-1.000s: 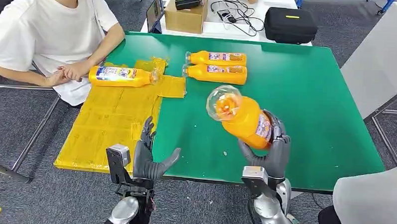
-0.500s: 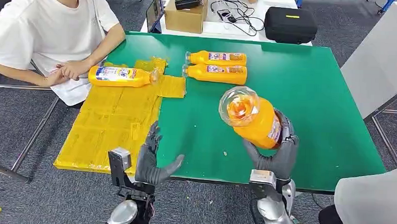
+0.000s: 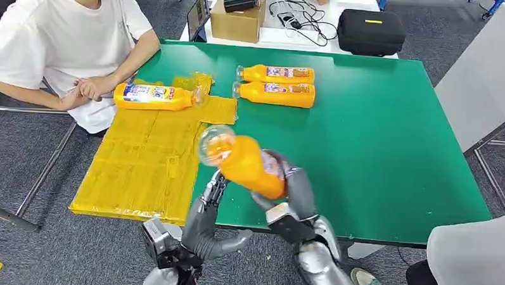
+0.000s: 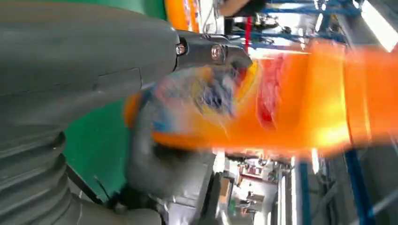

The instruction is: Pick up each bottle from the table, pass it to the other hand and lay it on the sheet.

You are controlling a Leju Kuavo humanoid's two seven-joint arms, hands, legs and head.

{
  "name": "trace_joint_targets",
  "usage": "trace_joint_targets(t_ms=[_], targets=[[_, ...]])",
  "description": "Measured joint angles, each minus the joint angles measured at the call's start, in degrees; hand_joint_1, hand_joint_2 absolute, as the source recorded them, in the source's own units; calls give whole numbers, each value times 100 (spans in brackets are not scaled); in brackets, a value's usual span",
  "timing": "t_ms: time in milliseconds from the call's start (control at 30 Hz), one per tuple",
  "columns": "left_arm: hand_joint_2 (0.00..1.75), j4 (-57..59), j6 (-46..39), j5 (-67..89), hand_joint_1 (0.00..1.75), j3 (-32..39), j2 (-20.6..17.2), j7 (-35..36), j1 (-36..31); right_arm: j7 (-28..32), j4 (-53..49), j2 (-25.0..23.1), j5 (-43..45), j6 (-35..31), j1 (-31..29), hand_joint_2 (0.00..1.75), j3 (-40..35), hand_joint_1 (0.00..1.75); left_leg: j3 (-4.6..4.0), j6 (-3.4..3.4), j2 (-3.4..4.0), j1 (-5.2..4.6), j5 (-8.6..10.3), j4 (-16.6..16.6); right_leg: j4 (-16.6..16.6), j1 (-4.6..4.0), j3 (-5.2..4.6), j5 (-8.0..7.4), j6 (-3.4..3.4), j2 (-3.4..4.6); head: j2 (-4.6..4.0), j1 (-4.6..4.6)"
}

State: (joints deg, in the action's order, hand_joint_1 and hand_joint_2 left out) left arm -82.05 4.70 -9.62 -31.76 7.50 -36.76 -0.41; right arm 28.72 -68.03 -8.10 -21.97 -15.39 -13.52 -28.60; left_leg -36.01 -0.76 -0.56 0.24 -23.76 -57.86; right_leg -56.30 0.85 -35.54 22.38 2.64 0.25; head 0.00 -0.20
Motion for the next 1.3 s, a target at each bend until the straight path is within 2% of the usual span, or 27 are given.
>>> trace_joint_targets(t_ms=[267, 667, 800, 1033, 1200, 1300], targets=[[175, -35, 313, -275, 0, -31, -33, 68, 5, -146, 797, -158, -171, 50, -338, 175, -344, 175, -1, -1, 2, -4, -2, 0, 2, 5, -1, 0, 0, 0, 0, 0], [175, -120, 321, -304, 0, -39, -44, 87, 16, -149, 1081, -184, -195, 61, -481, 175, -418, 175, -1, -1, 3, -3, -2, 0, 1, 3, -2, 0, 0, 1, 0, -2], [175, -153, 426, -648, 0, -37, -46, 351, 26, -236, 1125, -175, -308, 24, -482, 175, -416, 175, -1, -1, 3, -3, -2, 0, 2, 4, -3, 0, 0, 0, 0, -2], [175, -214, -230, -1150, 0, 0, 33, 1086, 16, -346, 1125, -127, -645, -227, -333, 175, -429, 175, -2, -1, 3, -3, -2, 0, 2, 4, -4, 0, 0, 0, 0, 0], [175, -308, -1019, -1068, 0, -31, 114, 946, 24, -409, 1125, -125, -793, -310, -339, 175, -525, 175, -2, -1, 8, -3, -2, 0, 2, 3, -6, 0, 0, 1, 0, 0], [175, -387, -1187, -1193, 0, -111, 116, 877, 40, -361, 1116, -132, -706, -295, -364, 175, -617, 175, -1, -1, 8, -3, -2, 0, 2, 3, -6, 0, 0, 2, 0, 0]])
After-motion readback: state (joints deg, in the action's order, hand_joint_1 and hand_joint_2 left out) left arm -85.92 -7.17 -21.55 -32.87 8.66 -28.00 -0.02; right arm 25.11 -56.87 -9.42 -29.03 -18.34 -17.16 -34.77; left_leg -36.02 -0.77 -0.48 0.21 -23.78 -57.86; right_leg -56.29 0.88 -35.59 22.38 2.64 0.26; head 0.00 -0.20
